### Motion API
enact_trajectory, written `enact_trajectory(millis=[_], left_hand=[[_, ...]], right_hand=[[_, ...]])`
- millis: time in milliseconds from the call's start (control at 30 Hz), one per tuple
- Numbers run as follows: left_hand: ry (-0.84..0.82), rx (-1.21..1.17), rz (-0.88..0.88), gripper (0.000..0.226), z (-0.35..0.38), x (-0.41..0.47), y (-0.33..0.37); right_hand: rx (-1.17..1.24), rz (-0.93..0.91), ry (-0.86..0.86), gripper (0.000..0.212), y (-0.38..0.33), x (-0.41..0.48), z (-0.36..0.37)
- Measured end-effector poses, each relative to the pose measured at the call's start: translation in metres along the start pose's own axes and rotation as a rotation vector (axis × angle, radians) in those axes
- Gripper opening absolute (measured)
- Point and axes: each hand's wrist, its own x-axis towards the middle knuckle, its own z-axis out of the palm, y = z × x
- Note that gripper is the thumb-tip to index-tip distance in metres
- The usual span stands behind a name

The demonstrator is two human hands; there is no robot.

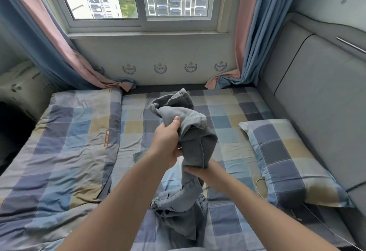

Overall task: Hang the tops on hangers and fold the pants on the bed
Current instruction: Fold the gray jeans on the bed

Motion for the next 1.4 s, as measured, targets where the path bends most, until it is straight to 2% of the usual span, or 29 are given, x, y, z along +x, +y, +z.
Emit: enact_trajectory(millis=[67, 133, 200, 300, 433, 533, 600, 667, 733, 800, 933, 1067, 1100, 1200, 1267, 1367, 1400], left_hand=[[-0.014, -0.021, 0.023, 0.024, 0.0, 0.002, 0.007], [-0.05, 0.018, 0.05, 0.028, -0.005, 0.004, 0.012], [-0.093, 0.157, 0.054, 0.034, -0.014, 0.005, 0.01], [-0.26, 0.381, 0.017, 0.051, -0.025, 0.001, -0.012], [-0.452, 0.699, -0.011, 0.037, -0.031, -0.005, -0.066], [-0.406, 0.957, 0.059, 0.022, -0.039, -0.003, -0.096], [-0.314, 0.982, 0.083, 0.006, -0.046, 0.001, -0.1], [-0.278, 1.02, 0.1, 0.008, -0.049, 0.006, -0.097], [-0.253, 1.005, 0.113, 0.022, -0.05, 0.007, -0.092], [-0.185, 0.936, 0.155, 0.032, -0.049, 0.008, -0.085], [-0.086, 0.742, 0.268, 0.026, -0.034, 0.006, -0.055], [-0.048, 0.574, 0.259, 0.023, -0.018, 0.002, -0.032], [-0.061, 0.563, 0.264, 0.023, -0.014, 0.0, -0.028], [-0.088, 0.532, 0.274, 0.026, 0.0, -0.008, -0.02], [-0.067, 0.491, 0.287, 0.031, 0.006, -0.011, -0.014], [-0.028, 0.469, 0.305, 0.035, 0.007, -0.008, -0.008], [-0.026, 0.473, 0.307, 0.033, 0.005, -0.005, -0.008]], right_hand=[[-0.039, -0.008, 0.064, 0.007, -0.001, 0.003, -0.007], [-0.019, -0.055, 0.158, 0.011, -0.006, 0.003, -0.017], [0.073, -0.103, 0.221, 0.012, -0.018, 0.001, -0.027], [0.195, -0.189, 0.266, 0.003, -0.042, -0.002, -0.039], [0.306, -0.277, 0.366, 0.005, -0.084, -0.003, -0.053], [0.406, -0.294, 0.397, 0.012, -0.109, -0.003, -0.063], [0.466, -0.269, 0.404, 0.018, -0.12, -0.001, -0.067], [0.546, -0.21, 0.381, 0.026, -0.121, 0.002, -0.072], [0.613, -0.14, 0.317, 0.032, -0.114, 0.003, -0.077], [0.538, -0.071, 0.276, 0.035, -0.098, 0.004, -0.08], [0.358, 0.034, 0.242, 0.05, -0.049, -0.005, -0.069], [0.146, 0.05, 0.059, 0.1, -0.005, -0.019, -0.041], [0.121, 0.069, 0.017, 0.101, 0.004, -0.021, -0.032], [0.054, 0.041, -0.024, 0.072, 0.026, -0.02, -0.004], [0.017, 0.026, 0.07, 0.055, 0.036, -0.016, 0.005], [-0.063, 0.044, 0.2, 0.012, 0.037, -0.008, 0.0], [-0.069, 0.031, 0.214, 0.01, 0.035, -0.006, -0.003]])
